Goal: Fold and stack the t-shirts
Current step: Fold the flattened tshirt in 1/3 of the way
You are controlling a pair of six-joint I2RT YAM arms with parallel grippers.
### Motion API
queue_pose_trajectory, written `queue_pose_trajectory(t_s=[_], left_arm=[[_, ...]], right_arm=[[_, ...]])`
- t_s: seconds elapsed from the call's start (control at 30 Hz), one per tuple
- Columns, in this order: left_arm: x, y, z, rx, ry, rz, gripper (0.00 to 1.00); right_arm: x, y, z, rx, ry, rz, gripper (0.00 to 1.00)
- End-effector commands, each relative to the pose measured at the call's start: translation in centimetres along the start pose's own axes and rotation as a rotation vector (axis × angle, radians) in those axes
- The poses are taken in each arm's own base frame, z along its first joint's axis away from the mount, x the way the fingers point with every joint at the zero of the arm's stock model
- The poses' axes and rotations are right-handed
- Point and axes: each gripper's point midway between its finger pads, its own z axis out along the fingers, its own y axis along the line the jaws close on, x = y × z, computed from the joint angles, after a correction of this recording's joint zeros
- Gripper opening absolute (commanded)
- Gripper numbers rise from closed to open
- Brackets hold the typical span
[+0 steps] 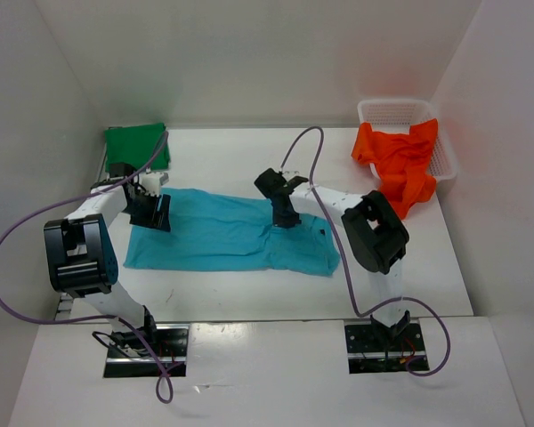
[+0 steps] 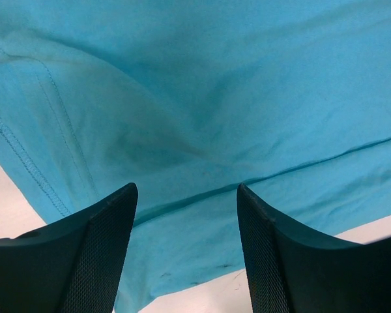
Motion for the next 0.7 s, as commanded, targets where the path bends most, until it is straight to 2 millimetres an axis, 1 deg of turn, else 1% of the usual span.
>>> queue_pose_trajectory(t_s=[0.0, 0.03, 0.1, 0.13, 0.17, 0.2, 0.23, 0.27, 0.3, 0.33, 0.37, 0.4, 0.43, 0.47, 0.5, 0.53, 0.57, 0.6, 0.63, 0.67], left_arm=[[-0.4, 0.1, -0.7, -0.009, -0.027, 0.024, 0.70], [-0.4, 0.1, -0.7, -0.009, -0.027, 0.024, 0.70], [-0.4, 0.1, -0.7, -0.009, -0.027, 0.024, 0.70], [-0.4, 0.1, -0.7, -0.009, -0.027, 0.024, 0.70], [-0.4, 0.1, -0.7, -0.009, -0.027, 0.024, 0.70], [-0.1, 0.0, -0.8, -0.006, -0.018, 0.020, 0.70], [-0.4, -0.2, -1.0, 0.003, -0.021, 0.020, 0.70], [-0.5, -0.5, -1.3, 0.013, -0.029, 0.021, 0.70], [-0.7, -0.8, -1.5, 0.018, -0.025, 0.037, 0.70], [-1.3, -1.4, -1.8, 0.032, -0.038, 0.065, 0.70], [-2.7, -1.8, -2.5, 0.026, -0.070, 0.094, 0.70], [-3.2, -3.2, -2.5, 0.058, -0.069, 0.134, 0.70], [-4.0, -4.5, -3.0, 0.098, -0.093, 0.167, 0.70], [-5.2, -5.6, -3.6, 0.122, -0.117, 0.197, 0.70], [-6.1, -7.9, -3.5, 0.164, -0.129, 0.264, 0.72], [-6.8, -9.4, -3.6, 0.192, -0.138, 0.316, 0.74], [-7.4, -10.9, -3.7, 0.209, -0.146, 0.359, 0.76], [-8.3, -14.1, -3.6, 0.249, -0.154, 0.459, 0.78], [-8.4, -15.7, -2.8, 0.284, -0.140, 0.501, 0.81], [-8.7, -17.3, -2.4, 0.319, -0.144, 0.535, 0.81]], right_arm=[[-4.3, -0.1, -0.2, 0.020, -0.106, 0.019, 0.00], [-5.5, -0.1, -0.3, 0.022, -0.127, 0.021, 0.00], [-6.3, -0.1, 0.2, 0.032, -0.135, 0.012, 0.00], [-6.9, -0.4, 0.4, 0.046, -0.147, 0.008, 0.00], [-7.6, 0.1, 0.3, 0.037, -0.159, 0.005, 0.00], [-8.2, -0.1, 0.1, 0.038, -0.165, 0.016, 0.00], [-9.2, 0.3, -0.5, 0.023, -0.186, 0.013, 0.00], [-10.0, 0.0, -0.7, 0.023, -0.197, 0.016, 0.00], [-10.5, 0.2, -1.0, 0.015, -0.208, 0.022, 0.00], [-11.8, 0.1, -1.8, -0.017, -0.215, 0.040, 0.00], [-12.1, 0.0, -2.4, -0.036, -0.210, 0.049, 0.00], [-12.7, 0.3, -3.9, -0.074, -0.225, 0.043, 0.03], [-12.9, -0.2, -4.3, -0.091, -0.220, 0.056, 0.13], [-12.5, -0.5, -4.7, -0.118, -0.196, 0.049, 0.20], [-11.4, -1.0, -5.3, -0.126, -0.176, 0.043, 0.26], [-10.6, -1.8, -5.4, -0.122, -0.153, 0.055, 0.40], [-9.6, -2.3, -5.5, -0.122, -0.136, 0.050, 0.45], [-7.8, -3.2, -5.8, -0.127, -0.114, 0.044, 0.50], [-7.2, -3.3, -5.9, -0.143, -0.111, 0.058, 0.54], [-6.4, -3.3, -6.1, -0.162, -0.097, 0.069, 0.61]])
